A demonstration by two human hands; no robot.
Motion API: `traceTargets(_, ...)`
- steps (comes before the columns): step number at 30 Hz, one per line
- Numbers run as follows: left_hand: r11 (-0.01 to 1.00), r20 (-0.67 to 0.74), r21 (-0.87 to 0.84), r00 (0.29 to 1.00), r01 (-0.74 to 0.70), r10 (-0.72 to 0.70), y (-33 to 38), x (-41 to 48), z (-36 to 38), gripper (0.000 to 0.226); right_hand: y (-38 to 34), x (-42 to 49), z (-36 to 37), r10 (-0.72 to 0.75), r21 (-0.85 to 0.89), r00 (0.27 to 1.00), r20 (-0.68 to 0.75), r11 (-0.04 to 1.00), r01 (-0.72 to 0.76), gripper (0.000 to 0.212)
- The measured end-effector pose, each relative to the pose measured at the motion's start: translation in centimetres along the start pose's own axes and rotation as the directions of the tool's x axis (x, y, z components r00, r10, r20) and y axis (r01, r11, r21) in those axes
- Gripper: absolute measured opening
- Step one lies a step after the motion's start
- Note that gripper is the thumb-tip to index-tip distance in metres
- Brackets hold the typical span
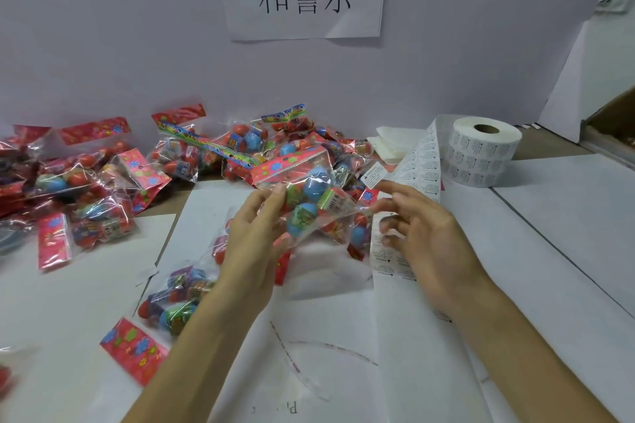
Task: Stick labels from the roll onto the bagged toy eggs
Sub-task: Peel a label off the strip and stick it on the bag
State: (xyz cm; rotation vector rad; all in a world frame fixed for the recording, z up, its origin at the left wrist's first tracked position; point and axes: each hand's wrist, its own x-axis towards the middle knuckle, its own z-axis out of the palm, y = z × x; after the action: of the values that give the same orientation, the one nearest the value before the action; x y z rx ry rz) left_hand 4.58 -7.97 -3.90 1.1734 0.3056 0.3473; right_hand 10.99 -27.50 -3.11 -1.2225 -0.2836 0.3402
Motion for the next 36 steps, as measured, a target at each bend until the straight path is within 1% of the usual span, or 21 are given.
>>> traceTargets(3, 0.996, 0.037, -0.090, 0.999, -0.007, 0.010, 0.1, -0.3, 0.2, 0.022, -0.1, -0.1, 0.2, 0.058, 0.160, 0.995, 0.082, 0.985, -0.070, 0.030)
traceTargets(5, 0.994, 0.059, -0.110, 0.998, 0.003, 0.004, 0.0, -0.5, 0.3, 0.021, 0.2, -0.2, 0.5, 0.090, 0.200, 0.986, 0.140, 0.973, -0.117, 0.033)
traceTargets(6, 0.992, 0.065, -0.123, 0.998, 0.008, 0.000, 0.0, -0.5, 0.4, 0.024, 0.3, -0.3, 0.6, 0.107, 0.210, 0.981, 0.163, 0.968, -0.141, 0.035)
traceTargets(9, 0.990, 0.065, -0.137, 0.998, 0.013, -0.004, 0.0, -0.5, 0.6, 0.050, 0.7, -0.3, 1.1, 0.159, 0.227, 0.964, 0.213, 0.952, -0.207, 0.038)
traceTargets(10, 0.991, 0.069, -0.133, 0.998, 0.012, -0.003, 0.0, -0.5, 0.6, 0.055, 0.8, -0.3, 1.3, 0.174, 0.226, 0.958, 0.227, 0.948, -0.226, 0.040)
traceTargets(13, 0.994, 0.084, -0.112, 0.996, 0.006, 0.004, -0.2, -0.4, 0.6, 0.056, 1.0, -0.5, 1.6, 0.205, 0.209, 0.944, 0.260, 0.942, -0.263, 0.040)
traceTargets(18, 0.982, 0.083, -0.179, 0.996, 0.055, -0.041, -0.4, -0.2, 1.0, 0.061, 1.3, -0.7, 2.1, 0.239, 0.214, 0.934, 0.266, 0.930, -0.299, 0.036)
traceTargets(21, 0.988, 0.093, -0.136, 0.994, 0.071, -0.059, -0.8, -0.2, 0.7, 0.060, 1.4, -0.7, 2.2, 0.240, 0.211, 0.929, 0.280, 0.929, -0.304, 0.035)
traceTargets(27, 0.980, 0.083, -0.162, 0.991, 0.119, -0.107, -0.6, -0.3, 0.6, 0.058, 1.6, -0.7, 2.2, 0.239, 0.215, 0.926, 0.291, 0.927, -0.307, 0.036)
traceTargets(33, 0.983, 0.088, -0.154, 0.992, 0.101, -0.088, -0.4, -0.5, 0.7, 0.060, 1.6, -0.7, 2.0, 0.243, 0.228, 0.920, 0.308, 0.920, -0.319, 0.038)
traceTargets(36, 0.986, 0.109, -0.146, 0.992, 0.079, -0.063, -0.5, -0.5, 0.7, 0.056, 1.6, -0.7, 2.0, 0.247, 0.240, 0.918, 0.311, 0.914, -0.327, 0.038)
